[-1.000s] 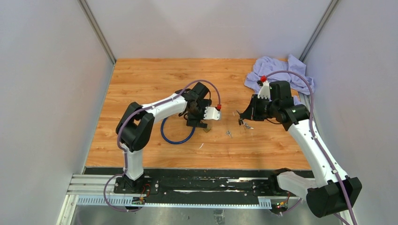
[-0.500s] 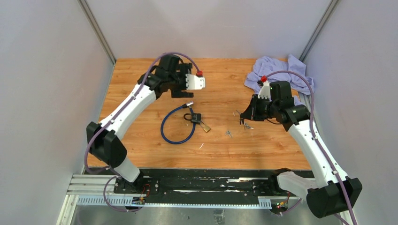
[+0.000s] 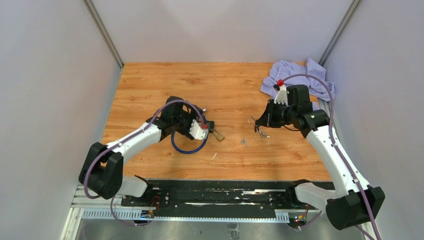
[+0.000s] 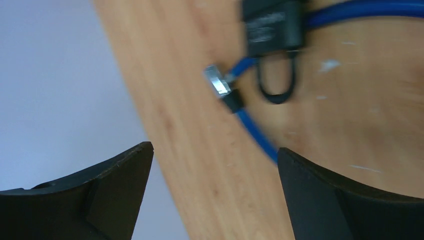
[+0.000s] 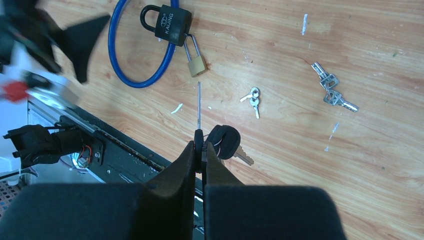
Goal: Unlock with the key
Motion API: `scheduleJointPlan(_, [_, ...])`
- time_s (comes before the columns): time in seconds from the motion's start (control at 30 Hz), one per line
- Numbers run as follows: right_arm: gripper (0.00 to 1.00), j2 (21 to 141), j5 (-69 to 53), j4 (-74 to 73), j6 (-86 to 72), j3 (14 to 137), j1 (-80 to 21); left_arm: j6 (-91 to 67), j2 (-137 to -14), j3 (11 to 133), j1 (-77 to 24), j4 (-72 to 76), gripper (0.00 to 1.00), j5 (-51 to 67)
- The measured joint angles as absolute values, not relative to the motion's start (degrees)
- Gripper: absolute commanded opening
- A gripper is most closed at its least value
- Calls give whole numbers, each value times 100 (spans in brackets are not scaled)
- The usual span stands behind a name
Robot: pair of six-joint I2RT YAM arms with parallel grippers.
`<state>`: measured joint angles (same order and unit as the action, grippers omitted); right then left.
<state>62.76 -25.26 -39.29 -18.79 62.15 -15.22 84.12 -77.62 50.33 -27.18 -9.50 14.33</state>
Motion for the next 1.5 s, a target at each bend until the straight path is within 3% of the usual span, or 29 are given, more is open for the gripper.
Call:
scheduleJointPlan(0.13, [1,6375,-2530,-3929,-1879,6324,-1522,9264,-7891,4303,-2718,-1050,96,1667])
scheduleJointPlan(0.63, [0,6390,-2530,-3924,-1883,6337,-1522,10901,-8678,3885,-2908,139,86,1820])
scheduleJointPlan(0.93, [0,6399,-2545,-3887,-1890,6337,-1522,11043,-9032,3741,-3105,860,70,1693])
scheduleJointPlan(1.03, [0,6399,-2547,-3887,-1894,6337,-1522,11034,-9096,3712,-3221,934,60,1588])
scheduleJointPlan(1.27, [1,6399,-2552,-3885,-1927,6337,-1522,10774,-9275,3787,-3391,1208,21,1212])
scheduleJointPlan(1.5, [1,6390,-2578,-3885,-1951,6337,-1522,10643,-9238,3927,-3498,1417,6,1087])
